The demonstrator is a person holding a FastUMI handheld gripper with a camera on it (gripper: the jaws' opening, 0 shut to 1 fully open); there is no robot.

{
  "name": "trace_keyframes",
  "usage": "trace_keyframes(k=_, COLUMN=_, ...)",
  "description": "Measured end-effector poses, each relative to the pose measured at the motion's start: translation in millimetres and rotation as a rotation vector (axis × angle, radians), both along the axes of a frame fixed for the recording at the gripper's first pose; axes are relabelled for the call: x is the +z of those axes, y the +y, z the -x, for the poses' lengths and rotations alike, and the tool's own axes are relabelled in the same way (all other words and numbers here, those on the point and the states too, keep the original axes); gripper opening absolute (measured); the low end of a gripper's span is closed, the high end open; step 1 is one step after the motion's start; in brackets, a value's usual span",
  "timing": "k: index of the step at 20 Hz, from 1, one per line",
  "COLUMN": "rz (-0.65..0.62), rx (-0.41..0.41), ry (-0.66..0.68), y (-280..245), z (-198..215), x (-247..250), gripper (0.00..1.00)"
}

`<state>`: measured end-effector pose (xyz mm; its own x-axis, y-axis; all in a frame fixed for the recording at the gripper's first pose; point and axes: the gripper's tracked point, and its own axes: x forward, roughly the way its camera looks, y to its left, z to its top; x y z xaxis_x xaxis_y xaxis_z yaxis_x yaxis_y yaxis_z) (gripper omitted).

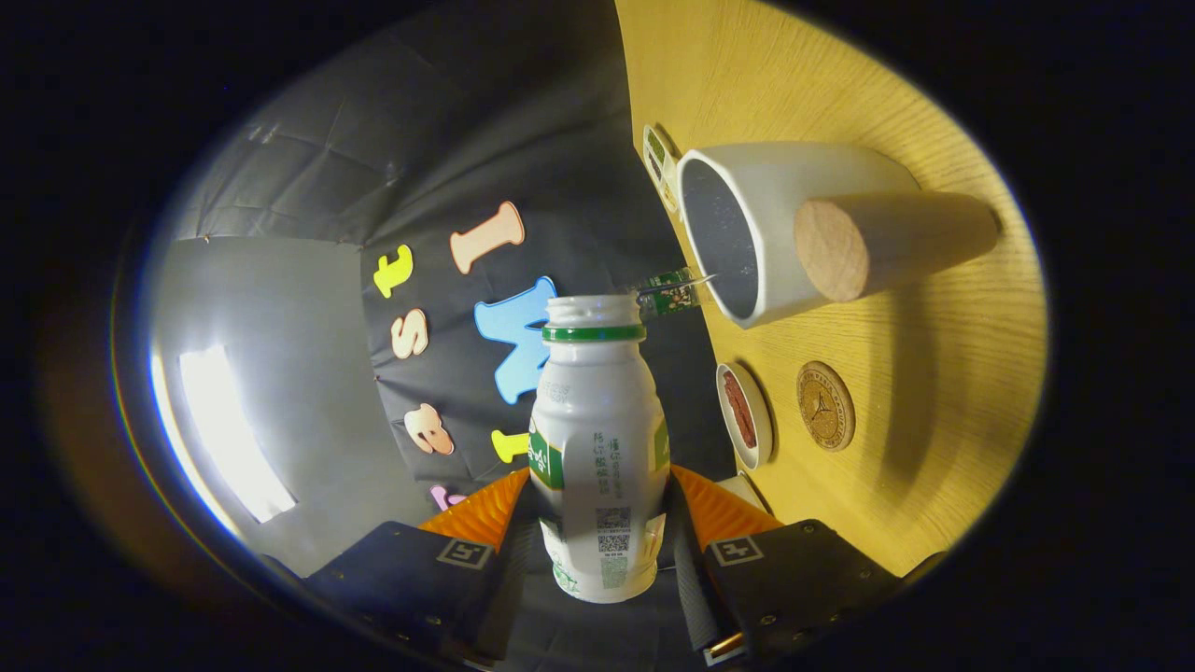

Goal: Take the bottle from table, then pour the juice into the cup, finally place the bottle on the coaster

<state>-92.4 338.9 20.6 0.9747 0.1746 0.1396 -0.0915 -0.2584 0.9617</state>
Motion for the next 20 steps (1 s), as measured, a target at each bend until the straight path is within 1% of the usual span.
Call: trace_keyframes(k=20, rz=-0.044, rx=-0.004, ry=-0.004, y=1.0, z=-0.8, x=5.4, gripper=0.69)
